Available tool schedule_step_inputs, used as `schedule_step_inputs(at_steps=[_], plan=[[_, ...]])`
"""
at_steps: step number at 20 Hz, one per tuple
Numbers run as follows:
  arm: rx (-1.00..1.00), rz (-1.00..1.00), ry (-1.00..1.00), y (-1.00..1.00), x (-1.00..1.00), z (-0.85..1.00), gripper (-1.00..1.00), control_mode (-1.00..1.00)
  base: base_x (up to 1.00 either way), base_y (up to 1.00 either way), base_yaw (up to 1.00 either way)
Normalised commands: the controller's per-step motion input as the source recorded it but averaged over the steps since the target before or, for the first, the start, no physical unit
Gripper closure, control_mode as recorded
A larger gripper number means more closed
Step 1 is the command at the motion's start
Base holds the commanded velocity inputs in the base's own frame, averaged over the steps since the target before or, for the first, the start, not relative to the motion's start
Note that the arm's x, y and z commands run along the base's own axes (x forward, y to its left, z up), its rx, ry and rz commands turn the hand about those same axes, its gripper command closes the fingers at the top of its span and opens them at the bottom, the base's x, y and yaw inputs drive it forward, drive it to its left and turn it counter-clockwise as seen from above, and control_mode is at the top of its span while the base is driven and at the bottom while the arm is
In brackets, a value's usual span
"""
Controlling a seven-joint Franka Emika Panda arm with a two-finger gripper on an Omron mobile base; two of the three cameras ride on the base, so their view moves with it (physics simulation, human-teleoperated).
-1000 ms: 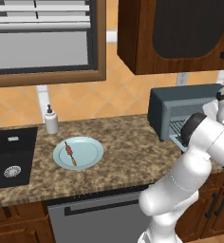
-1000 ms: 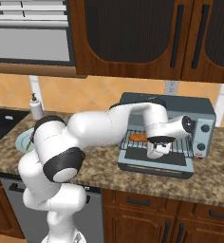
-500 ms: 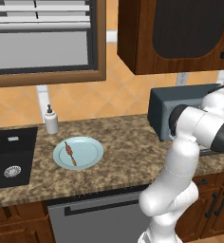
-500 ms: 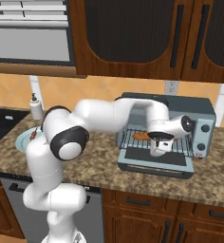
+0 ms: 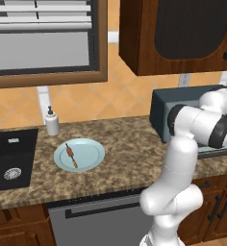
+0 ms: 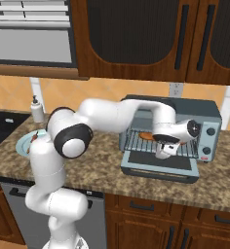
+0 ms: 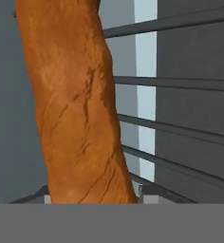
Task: Pick up the kebab skewer and baguette bread, and place them inside the toaster oven. Close the toaster oven door and start by setting the timer.
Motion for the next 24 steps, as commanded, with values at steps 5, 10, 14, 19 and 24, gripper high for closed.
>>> schedule_step_inputs(at_steps=[5,10,14,19,24], plan=[[-0.11,-0.31,-0.01,0.26,0.0,-0.37,1.0,-1.0,0.0,0.0,0.0],[-0.13,-0.22,-0.03,0.22,-0.34,-0.61,-1.0,-1.0,0.0,0.0,0.0],[-0.16,-0.09,-0.03,0.08,-0.72,-0.75,-1.0,-1.0,0.0,0.0,0.0],[-0.12,-0.02,0.0,0.0,-0.59,-0.53,-1.0,-1.0,0.0,0.0,0.0],[-0.03,0.01,0.06,0.0,-0.3,-0.02,-1.0,-1.0,0.0,0.0,0.0]])
